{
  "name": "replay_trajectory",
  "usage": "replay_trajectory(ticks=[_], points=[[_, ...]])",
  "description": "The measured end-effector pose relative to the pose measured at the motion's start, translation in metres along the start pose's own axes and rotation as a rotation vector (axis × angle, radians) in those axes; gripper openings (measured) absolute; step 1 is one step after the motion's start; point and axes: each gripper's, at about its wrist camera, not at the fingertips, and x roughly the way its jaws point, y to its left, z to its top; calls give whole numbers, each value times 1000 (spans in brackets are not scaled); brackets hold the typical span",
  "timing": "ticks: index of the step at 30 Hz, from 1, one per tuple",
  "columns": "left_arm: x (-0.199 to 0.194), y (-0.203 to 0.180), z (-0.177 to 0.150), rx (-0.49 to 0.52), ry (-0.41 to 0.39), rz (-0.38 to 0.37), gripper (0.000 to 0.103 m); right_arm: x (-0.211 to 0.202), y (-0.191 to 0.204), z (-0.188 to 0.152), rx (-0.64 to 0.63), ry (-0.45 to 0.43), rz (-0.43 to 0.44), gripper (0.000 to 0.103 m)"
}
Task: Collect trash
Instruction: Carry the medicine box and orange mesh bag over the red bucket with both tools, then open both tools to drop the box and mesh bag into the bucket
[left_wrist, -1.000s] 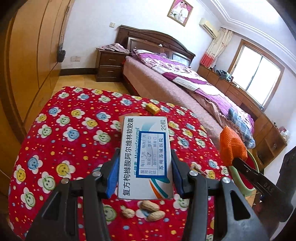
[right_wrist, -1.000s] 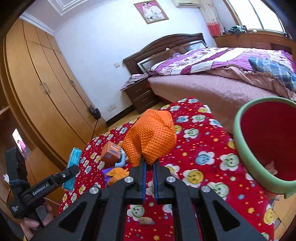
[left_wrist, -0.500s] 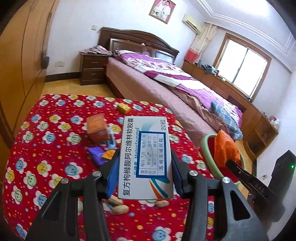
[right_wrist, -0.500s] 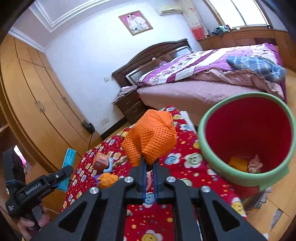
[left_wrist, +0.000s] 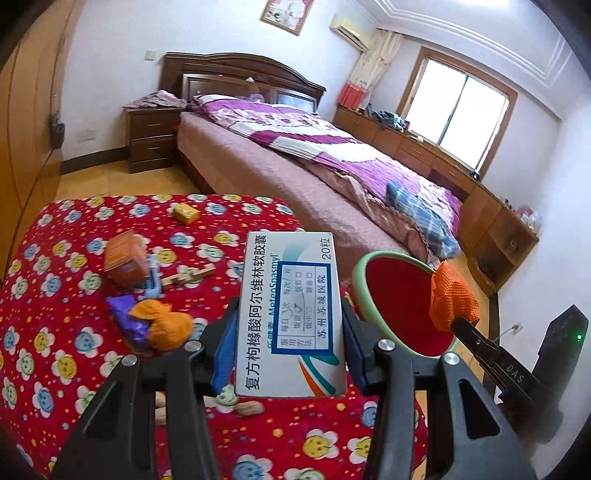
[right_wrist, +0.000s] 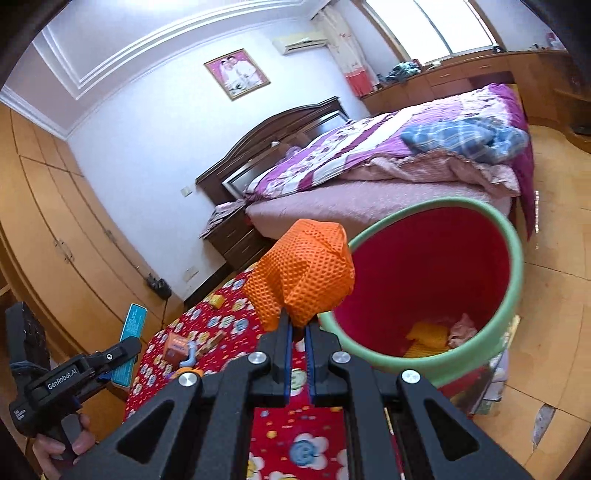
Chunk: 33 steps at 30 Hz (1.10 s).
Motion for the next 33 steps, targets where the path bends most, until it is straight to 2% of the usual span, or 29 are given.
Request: replay_trajectory(ticks=[8, 17, 27, 33], points=[[36, -36, 0, 95, 41, -9, 50, -2, -39, 7, 26, -22, -68, 8], [89, -73, -2, 159, 105, -44, 50, 17, -78, 12, 51, 10, -134, 8], [142, -121, -12, 276, 180, -106, 50, 27, -109, 18, 83, 18, -199, 8], [163, -138, -21, 315, 223, -146, 50, 37, -120, 20, 89, 39, -203, 11]])
